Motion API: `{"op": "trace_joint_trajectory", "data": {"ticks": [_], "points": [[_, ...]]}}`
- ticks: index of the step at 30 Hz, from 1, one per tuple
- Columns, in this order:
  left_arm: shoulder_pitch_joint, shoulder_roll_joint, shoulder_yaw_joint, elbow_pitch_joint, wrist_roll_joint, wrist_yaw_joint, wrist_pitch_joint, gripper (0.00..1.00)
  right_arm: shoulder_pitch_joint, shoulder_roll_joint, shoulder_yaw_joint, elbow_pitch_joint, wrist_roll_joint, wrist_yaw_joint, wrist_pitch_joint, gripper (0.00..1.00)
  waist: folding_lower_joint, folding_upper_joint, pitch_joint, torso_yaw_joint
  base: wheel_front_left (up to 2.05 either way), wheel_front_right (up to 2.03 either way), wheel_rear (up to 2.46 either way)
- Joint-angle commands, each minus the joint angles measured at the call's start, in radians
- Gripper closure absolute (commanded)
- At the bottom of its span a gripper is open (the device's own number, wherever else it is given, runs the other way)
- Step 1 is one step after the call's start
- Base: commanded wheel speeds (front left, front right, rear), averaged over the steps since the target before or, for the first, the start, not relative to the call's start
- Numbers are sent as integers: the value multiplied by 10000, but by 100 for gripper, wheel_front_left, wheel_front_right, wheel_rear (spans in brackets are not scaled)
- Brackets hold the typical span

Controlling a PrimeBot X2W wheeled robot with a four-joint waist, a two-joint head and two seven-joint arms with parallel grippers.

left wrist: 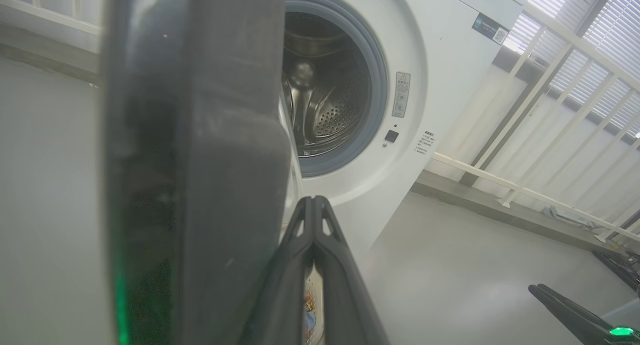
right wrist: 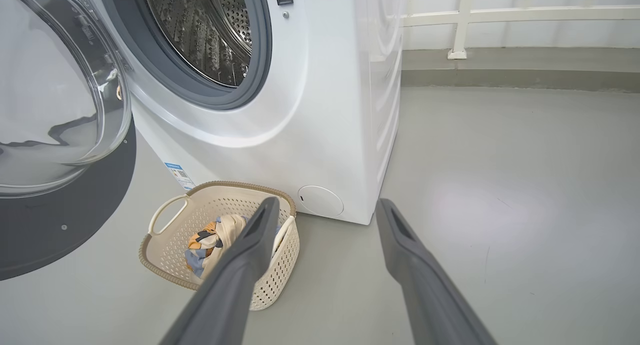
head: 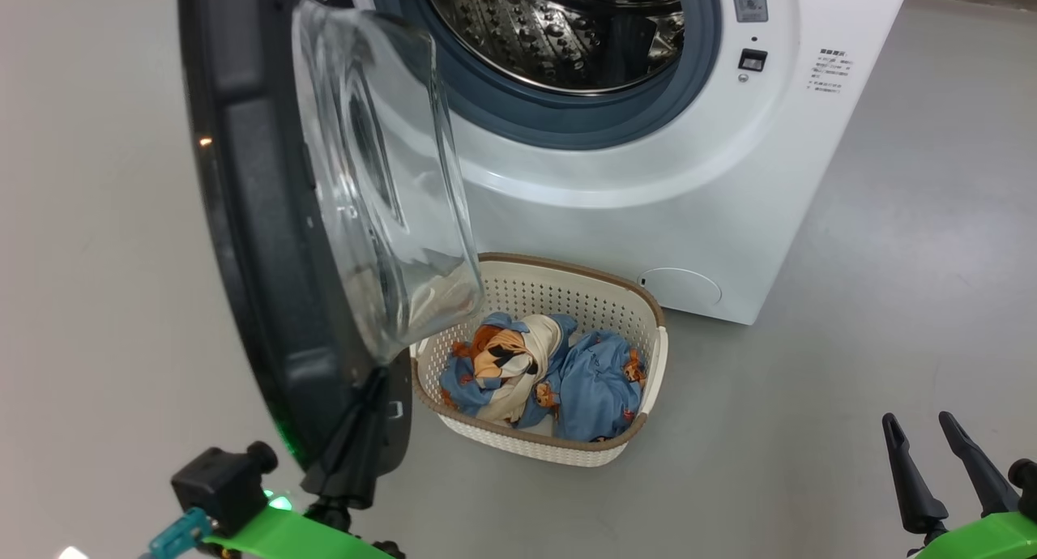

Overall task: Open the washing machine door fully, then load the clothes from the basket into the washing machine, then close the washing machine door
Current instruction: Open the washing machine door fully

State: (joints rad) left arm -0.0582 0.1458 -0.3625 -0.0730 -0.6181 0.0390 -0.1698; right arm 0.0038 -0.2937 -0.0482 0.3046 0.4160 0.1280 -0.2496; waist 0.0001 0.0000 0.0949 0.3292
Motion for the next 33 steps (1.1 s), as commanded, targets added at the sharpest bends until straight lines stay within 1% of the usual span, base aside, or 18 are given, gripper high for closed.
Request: {"op": "trace_joint_trajectory", "data": {"ticks": [1,18,33], "points": [[-108,356,714,-217,95,250,21,100,-69,-269,215,-277,-77,27,-122,0,0,0,36,52,0,0,0],[42,954,1769,-221,-97,954,156,100,-214,-269,186,-335,-101,27,-122,0,0,0,352,211,0,0,0],[46,1572,3009,328,-420,1420,7,100,-360,-344,216,-333,-83,27,-122,0,0,0,575,254,0,0,0]]}}
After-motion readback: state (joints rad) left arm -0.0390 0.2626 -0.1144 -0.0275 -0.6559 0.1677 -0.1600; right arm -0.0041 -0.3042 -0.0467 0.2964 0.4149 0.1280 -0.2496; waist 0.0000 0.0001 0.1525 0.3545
